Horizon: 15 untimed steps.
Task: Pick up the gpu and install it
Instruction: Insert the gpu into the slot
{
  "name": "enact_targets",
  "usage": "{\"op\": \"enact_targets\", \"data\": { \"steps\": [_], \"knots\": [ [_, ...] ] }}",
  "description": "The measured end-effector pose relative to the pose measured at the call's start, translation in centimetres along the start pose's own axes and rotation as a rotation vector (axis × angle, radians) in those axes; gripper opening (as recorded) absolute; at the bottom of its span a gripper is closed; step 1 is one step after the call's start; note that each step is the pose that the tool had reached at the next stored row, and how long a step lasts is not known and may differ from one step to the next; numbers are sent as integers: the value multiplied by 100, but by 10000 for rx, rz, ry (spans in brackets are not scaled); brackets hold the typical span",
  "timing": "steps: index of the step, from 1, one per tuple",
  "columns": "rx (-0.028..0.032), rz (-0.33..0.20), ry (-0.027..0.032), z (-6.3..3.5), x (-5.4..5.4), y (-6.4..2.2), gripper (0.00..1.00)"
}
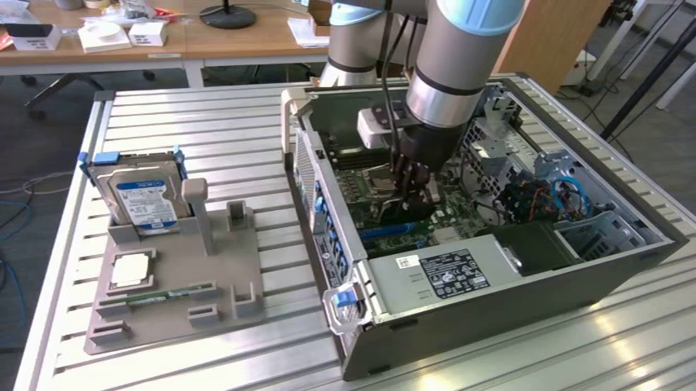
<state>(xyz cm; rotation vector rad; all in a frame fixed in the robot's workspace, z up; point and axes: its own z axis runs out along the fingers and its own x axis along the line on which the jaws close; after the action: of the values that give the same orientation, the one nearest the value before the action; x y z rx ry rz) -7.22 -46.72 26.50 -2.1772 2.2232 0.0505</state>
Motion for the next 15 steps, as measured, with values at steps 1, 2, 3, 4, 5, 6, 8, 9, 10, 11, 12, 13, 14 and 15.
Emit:
{"op": "enact_targets", "data": {
  "steps": [1,2,3,4,5,6,8,9,10,11,12,13,14,15],
  "knots": [
    [0,0,1,2,0,0,26],
    [-1,-1,2,2,0,0,26],
    [-1,0,2,2,0,0,26],
    [1,-1,-1,6,0,0,26],
    [2,0,-4,11,0,0,26],
    [2,-1,-3,16,0,0,26],
    [0,0,0,22,1,1,26],
    [1,-1,2,23,1,2,26],
    [2,0,2,25,1,2,26],
    [4,0,0,28,1,2,26],
    [6,-1,0,30,1,3,26],
    [7,-1,0,31,1,3,26],
    [10,-1,-3,37,1,4,26],
    [10,0,-4,42,1,5,26]
  ]
}}
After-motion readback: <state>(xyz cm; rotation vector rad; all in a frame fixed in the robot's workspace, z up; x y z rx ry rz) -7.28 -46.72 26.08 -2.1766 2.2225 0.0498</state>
